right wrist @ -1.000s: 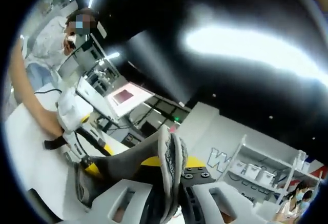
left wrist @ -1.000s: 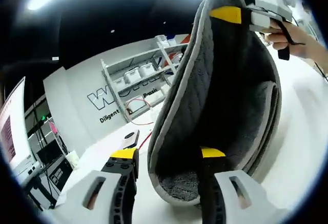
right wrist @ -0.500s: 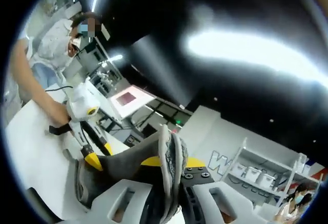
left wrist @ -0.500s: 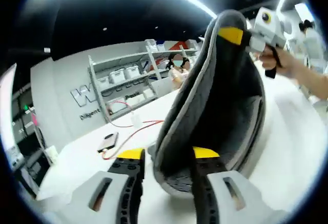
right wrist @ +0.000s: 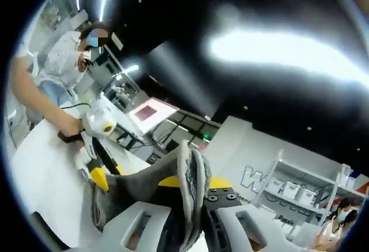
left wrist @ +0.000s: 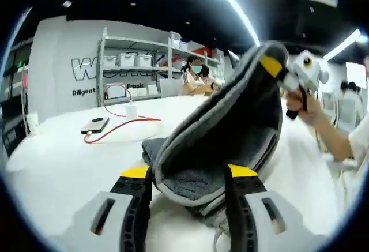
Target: Open the folded towel by lifting each exposed corner and separating the folded layers until the towel lies flat within the target outline without major curled edges
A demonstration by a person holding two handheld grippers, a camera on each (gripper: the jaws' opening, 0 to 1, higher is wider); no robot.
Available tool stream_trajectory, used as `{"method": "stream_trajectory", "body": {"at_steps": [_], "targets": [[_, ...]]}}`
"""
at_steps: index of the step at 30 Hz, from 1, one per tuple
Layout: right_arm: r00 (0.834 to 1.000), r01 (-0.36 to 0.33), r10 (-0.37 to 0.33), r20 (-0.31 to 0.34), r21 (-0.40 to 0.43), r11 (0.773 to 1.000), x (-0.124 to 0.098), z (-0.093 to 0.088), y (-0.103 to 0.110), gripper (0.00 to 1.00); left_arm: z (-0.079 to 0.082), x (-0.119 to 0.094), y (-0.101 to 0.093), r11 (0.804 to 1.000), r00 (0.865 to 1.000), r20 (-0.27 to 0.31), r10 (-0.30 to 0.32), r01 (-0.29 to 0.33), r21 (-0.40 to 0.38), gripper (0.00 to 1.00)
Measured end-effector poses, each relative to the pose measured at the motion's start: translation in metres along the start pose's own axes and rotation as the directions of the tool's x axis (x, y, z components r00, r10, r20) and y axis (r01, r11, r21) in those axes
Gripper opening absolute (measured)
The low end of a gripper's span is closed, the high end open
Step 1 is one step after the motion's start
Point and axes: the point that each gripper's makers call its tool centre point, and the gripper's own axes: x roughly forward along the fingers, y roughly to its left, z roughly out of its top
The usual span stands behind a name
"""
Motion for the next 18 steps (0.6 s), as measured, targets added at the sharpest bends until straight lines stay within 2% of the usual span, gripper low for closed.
{"method": "stream_trajectory", "body": {"at_steps": [1,2,4,6,7,8,10,12,13,15,16,18], "targets": [[1.0,-0.001,0.001,0.008,0.007,1.0,-0.002,0.0,0.0,0.0,0.004,-0.001,0.007,0.999,0.999,0.012,0.031,-0.031,0.01,0.43],[1.0,0.001,-0.001,0.015,0.008,1.0,-0.005,0.001,-0.001,0.0,0.009,-0.002,0.008,0.999,0.999,0.035,0.03,-0.031,0.024,0.4],[1.0,0.004,-0.004,0.017,0.007,1.0,-0.015,-0.003,-0.004,0.0,0.012,-0.006,-0.004,0.995,0.998,0.037,-0.041,0.044,-0.092,0.37],[1.0,-0.008,0.007,0.019,0.079,0.997,-0.02,-0.007,-0.003,0.0,0.013,-0.009,-0.016,0.982,0.992,0.057,-0.112,0.119,-0.146,0.32],[1.0,-0.011,0.01,0.022,0.073,0.997,-0.021,-0.007,-0.003,0.0,0.01,-0.015,-0.024,0.972,0.992,0.032,-0.125,0.129,-0.198,0.26],[1.0,-0.014,0.012,0.024,0.076,0.997,-0.023,-0.006,-0.002,0.0,0.01,-0.018,-0.029,0.969,0.99,0.032,-0.139,0.142,-0.203,0.2],[0.999,-0.025,0.023,0.024,0.081,0.996,-0.027,-0.005,0.001,0.0,0.015,-0.025,-0.035,0.944,0.987,0.074,-0.144,0.159,-0.288,0.07],[1.0,-0.019,0.017,0.021,0.053,0.998,-0.029,-0.006,0.0,0.0,0.012,-0.024,-0.037,0.952,0.986,0.07,-0.154,0.167,-0.256,0.06],[0.999,-0.04,0.039,0.012,0.054,0.998,-0.03,-0.008,0.001,0.0,0.007,-0.025,-0.04,0.955,0.985,0.043,-0.17,0.175,-0.241,0.07],[0.999,-0.035,0.034,0.013,0.063,0.997,-0.034,-0.007,0.0,0.0,-0.002,-0.024,-0.046,0.944,0.982,0.014,-0.186,0.182,-0.275,0.06],[0.999,-0.038,0.037,0.015,0.068,0.997,-0.035,-0.007,0.0,0.0,-0.006,-0.024,-0.049,0.924,0.979,0.001,-0.203,0.192,-0.331,0.06],[1.0,-0.028,0.028,0.009,0.075,0.997,-0.038,-0.008,-0.002,0.0,0.006,-0.024,-0.043,0.857,0.979,0.074,-0.188,0.2,-0.474,0.06]]}}
